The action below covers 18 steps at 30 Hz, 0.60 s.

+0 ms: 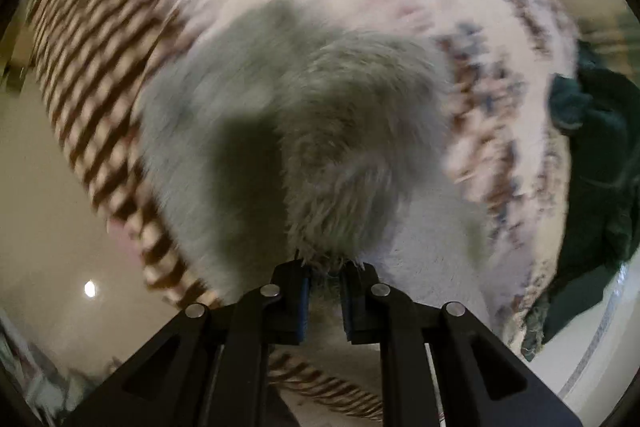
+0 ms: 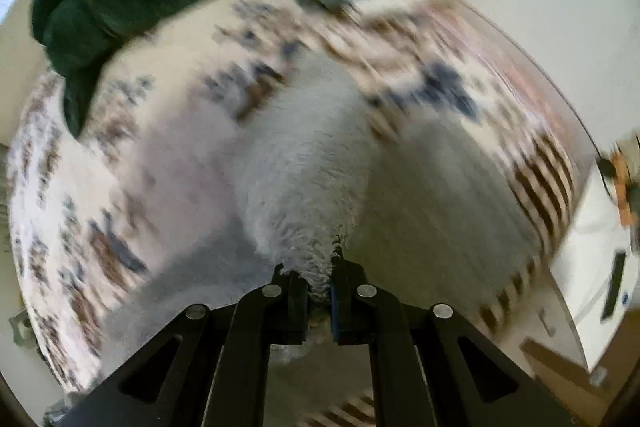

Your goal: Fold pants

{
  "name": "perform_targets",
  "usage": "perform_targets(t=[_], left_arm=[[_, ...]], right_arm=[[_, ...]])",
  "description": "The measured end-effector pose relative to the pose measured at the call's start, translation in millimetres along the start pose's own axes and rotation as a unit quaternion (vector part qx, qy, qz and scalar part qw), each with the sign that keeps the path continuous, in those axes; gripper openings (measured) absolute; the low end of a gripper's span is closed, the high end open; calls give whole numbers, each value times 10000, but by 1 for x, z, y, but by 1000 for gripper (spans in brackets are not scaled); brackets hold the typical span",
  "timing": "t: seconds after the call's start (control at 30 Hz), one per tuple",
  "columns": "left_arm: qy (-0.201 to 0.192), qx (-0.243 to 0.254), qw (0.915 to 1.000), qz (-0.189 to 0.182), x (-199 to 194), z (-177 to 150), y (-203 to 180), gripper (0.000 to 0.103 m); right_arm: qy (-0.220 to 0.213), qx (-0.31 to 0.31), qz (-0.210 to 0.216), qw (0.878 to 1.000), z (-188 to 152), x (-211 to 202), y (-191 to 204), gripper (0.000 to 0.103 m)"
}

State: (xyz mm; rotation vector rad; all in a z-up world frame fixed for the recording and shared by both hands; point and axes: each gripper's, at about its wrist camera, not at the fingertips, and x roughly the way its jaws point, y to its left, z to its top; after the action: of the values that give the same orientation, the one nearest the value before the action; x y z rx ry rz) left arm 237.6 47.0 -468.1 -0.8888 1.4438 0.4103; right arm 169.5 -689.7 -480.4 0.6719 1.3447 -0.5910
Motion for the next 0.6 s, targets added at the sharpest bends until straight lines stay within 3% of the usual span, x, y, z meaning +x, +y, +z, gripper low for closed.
perform_targets(t=[0.07,0.1,0.17,0.2,0.23,0.3,0.37,0.4,0.47,0.6], left_arm=[[70,-177,9997,120,20,-8,22,12],[144,-315,9993,152,27,-14,32,13],[70,-556,9984,126,27,-19,40,16],[-19,-544,9985,41,22,-22,38,17],[-142,-463,9988,19,15,-25,33,21],[-416,-201,9986,240,2,-29,21,41],[-828,192,9933,788,-11,-29,9,69],[-1157,467,9861,1097,-18,-28,1,72],[-1462,757,9756,1452,-23,-29,-11,73],[-1396,932,9736,1546,-20,-27,-14,73]], right_arm=[[265,57,-142,9995,-15,20,-27,9],[596,-55,-202,9980,-20,40,-33,12],[984,-118,-323,9945,-25,54,-45,30],[998,-127,-272,9946,-24,52,-48,50],[917,-176,-253,9953,-23,46,-50,64],[417,-560,-360,9969,-21,23,-45,70],[-119,-1082,-533,9926,-18,6,-29,81],[-237,-1285,-546,9899,-16,5,-20,87],[-410,-1709,-584,9827,-8,11,7,87],[-288,-2344,-804,9684,10,56,68,87]])
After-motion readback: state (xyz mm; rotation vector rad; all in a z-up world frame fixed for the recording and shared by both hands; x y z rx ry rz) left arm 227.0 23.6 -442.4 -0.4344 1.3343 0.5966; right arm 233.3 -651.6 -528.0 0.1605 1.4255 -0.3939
